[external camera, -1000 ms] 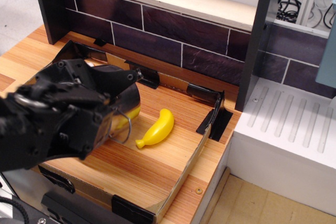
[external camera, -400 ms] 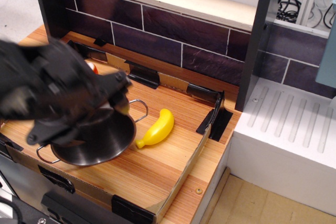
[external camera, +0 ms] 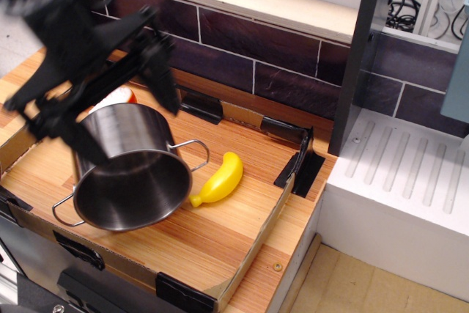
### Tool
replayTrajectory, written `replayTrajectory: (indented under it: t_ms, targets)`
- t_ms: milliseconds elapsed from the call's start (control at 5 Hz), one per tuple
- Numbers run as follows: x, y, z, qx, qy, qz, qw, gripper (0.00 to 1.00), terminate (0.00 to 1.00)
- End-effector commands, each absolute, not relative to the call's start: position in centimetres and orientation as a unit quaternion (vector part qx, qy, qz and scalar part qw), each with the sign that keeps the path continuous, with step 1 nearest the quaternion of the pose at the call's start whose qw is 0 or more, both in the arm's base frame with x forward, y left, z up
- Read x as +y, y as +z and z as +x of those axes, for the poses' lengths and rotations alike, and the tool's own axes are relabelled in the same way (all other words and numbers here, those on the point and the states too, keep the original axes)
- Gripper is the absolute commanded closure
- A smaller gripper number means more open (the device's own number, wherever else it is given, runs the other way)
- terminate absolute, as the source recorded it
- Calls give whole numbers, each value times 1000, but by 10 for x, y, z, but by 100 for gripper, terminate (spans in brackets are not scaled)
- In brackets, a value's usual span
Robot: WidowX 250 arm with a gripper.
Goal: Topple metal pot
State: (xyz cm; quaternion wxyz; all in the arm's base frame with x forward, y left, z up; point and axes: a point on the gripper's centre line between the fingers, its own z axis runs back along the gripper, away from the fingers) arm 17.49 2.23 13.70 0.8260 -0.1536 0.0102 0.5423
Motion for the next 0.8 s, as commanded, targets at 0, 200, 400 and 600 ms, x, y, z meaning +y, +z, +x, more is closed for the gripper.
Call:
replayTrajectory:
  t_ms: [0,200,400,600]
  targets:
    - [40,198,199,-8,559,-200,805,0,0]
    - [38,215,206,-26,551,-201,809,0,0]
    - [38,215,206,-26,551,-201,809,0,0]
    - [38,215,206,-26,551,-201,809,0,100]
